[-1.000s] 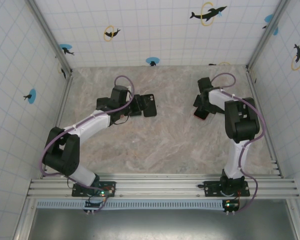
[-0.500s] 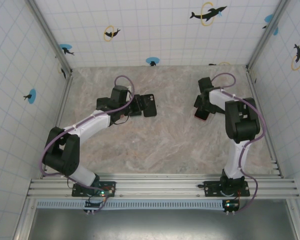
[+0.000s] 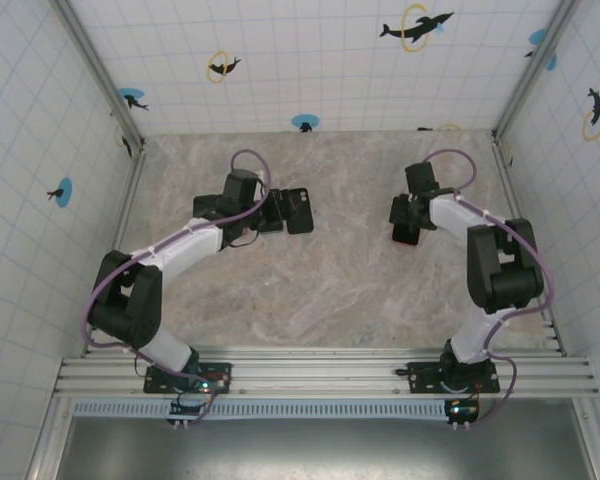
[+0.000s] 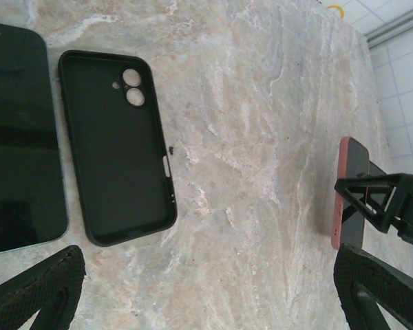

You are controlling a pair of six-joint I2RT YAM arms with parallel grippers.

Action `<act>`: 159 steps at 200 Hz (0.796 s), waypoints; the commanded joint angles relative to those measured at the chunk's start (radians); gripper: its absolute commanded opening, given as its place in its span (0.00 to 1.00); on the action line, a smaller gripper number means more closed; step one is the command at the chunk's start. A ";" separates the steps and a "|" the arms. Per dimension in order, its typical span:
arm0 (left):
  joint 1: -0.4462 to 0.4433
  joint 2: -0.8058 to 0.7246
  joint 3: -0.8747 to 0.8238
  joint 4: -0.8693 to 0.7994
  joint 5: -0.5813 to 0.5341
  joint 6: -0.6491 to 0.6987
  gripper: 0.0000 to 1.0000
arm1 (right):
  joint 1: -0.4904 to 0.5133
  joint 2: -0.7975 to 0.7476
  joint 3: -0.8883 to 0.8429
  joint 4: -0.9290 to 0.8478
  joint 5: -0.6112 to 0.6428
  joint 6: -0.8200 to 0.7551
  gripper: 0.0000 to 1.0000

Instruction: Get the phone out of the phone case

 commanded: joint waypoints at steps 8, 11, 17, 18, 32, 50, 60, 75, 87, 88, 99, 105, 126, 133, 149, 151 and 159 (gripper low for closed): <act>-0.025 0.032 0.059 0.037 0.025 -0.021 0.93 | 0.020 -0.153 -0.094 0.191 -0.095 -0.126 0.56; -0.028 0.034 0.065 0.037 0.028 -0.022 0.93 | 0.024 -0.165 -0.105 0.203 -0.100 -0.133 0.56; -0.034 0.039 0.076 0.038 0.029 -0.022 0.92 | 0.028 -0.188 -0.124 0.229 -0.113 -0.144 0.56; -0.035 0.041 0.078 0.038 0.029 -0.022 0.92 | 0.030 -0.191 -0.127 0.233 -0.116 -0.146 0.56; -0.052 0.053 0.107 0.040 0.037 -0.022 0.92 | 0.043 -0.239 -0.164 0.283 -0.143 -0.160 0.55; -0.079 0.066 0.138 0.057 0.045 -0.024 0.91 | 0.067 -0.288 -0.193 0.326 -0.178 -0.180 0.54; -0.098 0.073 0.155 0.068 0.046 -0.028 0.90 | 0.081 -0.314 -0.210 0.351 -0.197 -0.188 0.54; -0.128 0.085 0.181 0.086 0.044 -0.030 0.89 | 0.101 -0.351 -0.241 0.392 -0.232 -0.193 0.53; -0.153 0.096 0.201 0.108 0.045 -0.037 0.87 | 0.114 -0.381 -0.269 0.454 -0.266 -0.190 0.53; -0.155 0.097 0.203 0.108 0.045 -0.037 0.87 | 0.115 -0.384 -0.270 0.458 -0.268 -0.190 0.52; -0.173 0.113 0.224 0.111 0.045 -0.039 0.85 | 0.125 -0.409 -0.296 0.498 -0.290 -0.187 0.51; -0.185 0.120 0.239 0.112 0.047 -0.037 0.84 | 0.128 -0.417 -0.304 0.512 -0.303 -0.187 0.51; -0.218 0.151 0.283 0.104 0.051 -0.022 0.82 | 0.142 -0.439 -0.318 0.537 -0.343 -0.184 0.50; -0.223 0.165 0.297 0.092 0.050 -0.019 0.81 | 0.148 -0.446 -0.322 0.547 -0.352 -0.181 0.50; -0.229 0.191 0.312 0.086 0.061 -0.024 0.78 | 0.156 -0.456 -0.324 0.556 -0.372 -0.182 0.50; -0.230 0.193 0.313 0.087 0.062 -0.025 0.78 | 0.157 -0.457 -0.324 0.558 -0.375 -0.182 0.50; -0.234 0.203 0.322 0.091 0.067 -0.026 0.76 | 0.160 -0.462 -0.327 0.565 -0.387 -0.182 0.50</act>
